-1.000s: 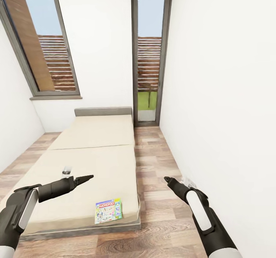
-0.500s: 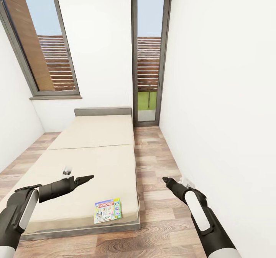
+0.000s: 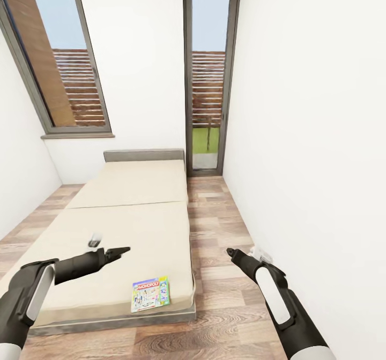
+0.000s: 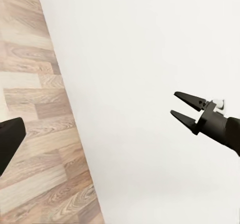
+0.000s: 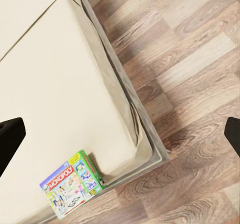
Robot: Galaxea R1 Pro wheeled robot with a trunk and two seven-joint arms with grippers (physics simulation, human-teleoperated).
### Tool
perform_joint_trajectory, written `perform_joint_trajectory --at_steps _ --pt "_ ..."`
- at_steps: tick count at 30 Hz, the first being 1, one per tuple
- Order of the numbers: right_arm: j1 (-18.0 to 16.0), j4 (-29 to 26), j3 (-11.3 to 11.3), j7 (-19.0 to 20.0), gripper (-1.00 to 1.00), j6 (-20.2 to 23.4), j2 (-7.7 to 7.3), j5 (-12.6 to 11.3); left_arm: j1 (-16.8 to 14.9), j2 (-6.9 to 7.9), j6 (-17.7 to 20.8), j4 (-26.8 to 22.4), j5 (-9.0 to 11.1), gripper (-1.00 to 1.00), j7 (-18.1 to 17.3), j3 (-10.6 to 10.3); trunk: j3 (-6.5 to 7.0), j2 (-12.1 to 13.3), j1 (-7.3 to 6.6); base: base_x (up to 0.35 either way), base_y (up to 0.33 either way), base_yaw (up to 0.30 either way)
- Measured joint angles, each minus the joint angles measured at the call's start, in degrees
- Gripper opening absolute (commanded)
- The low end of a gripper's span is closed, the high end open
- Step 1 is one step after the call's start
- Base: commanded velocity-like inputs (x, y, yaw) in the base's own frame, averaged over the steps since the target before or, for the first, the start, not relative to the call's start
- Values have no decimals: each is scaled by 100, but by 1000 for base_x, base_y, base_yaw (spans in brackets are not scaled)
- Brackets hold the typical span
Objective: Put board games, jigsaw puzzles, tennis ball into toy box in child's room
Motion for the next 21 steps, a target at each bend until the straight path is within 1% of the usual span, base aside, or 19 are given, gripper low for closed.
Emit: perform_joint_trajectory --at_steps 2,3,8,10,21 --pt "0 0 1 0 100 0 0 9 -3 -1 74 2 3 100 89 81 -36 -81 44 0 0 0" --pt "0 0 2 0 100 0 -6 15 -4 -1 126 4 5 100 151 165 -54 -121 66 0 0 0" --pt "0 0 1 0 100 0 -9 19 -14 -1 158 4 9 100 179 205 -144 -322 176 -4 0 0" --pt "-1 0 -2 0 100 -1 -9 21 -19 -3 161 5 13 100 181 209 -180 -403 222 -130 0 0" --pt "0 0 -6 0 100 0 -10 23 -32 -10 164 3 24 100 184 212 -379 -844 465 -291 0 0"
